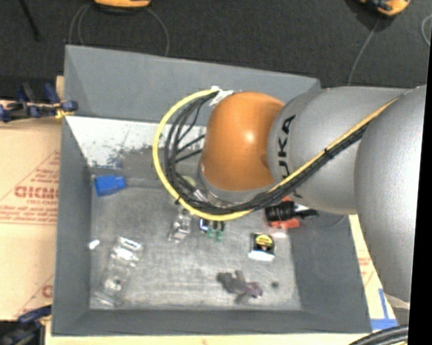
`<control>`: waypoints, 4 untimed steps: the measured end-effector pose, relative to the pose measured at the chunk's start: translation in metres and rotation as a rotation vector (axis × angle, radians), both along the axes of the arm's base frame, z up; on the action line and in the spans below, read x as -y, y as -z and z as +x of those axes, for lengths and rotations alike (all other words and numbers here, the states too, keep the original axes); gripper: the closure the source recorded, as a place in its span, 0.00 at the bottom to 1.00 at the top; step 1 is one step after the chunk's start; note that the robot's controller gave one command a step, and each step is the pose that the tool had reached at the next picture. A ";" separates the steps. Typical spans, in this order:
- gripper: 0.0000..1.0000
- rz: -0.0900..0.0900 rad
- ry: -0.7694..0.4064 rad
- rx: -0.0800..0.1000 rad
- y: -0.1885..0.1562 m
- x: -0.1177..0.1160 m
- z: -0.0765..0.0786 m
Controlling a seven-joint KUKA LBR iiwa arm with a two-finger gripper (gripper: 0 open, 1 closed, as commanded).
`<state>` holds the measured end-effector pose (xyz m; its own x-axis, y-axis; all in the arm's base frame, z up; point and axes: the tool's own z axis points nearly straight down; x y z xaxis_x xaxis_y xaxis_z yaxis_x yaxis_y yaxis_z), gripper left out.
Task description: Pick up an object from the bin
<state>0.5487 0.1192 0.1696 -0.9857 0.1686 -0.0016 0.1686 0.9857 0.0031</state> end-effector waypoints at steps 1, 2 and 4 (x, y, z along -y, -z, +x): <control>1.00 -0.003 0.185 -0.004 0.040 0.012 -0.014; 0.00 -0.002 0.185 -0.001 0.039 0.011 -0.013; 0.00 -0.002 0.265 0.003 0.043 -0.025 -0.006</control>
Offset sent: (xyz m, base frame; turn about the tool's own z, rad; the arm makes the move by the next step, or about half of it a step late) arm -0.0136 -0.0108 -0.0388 0.1870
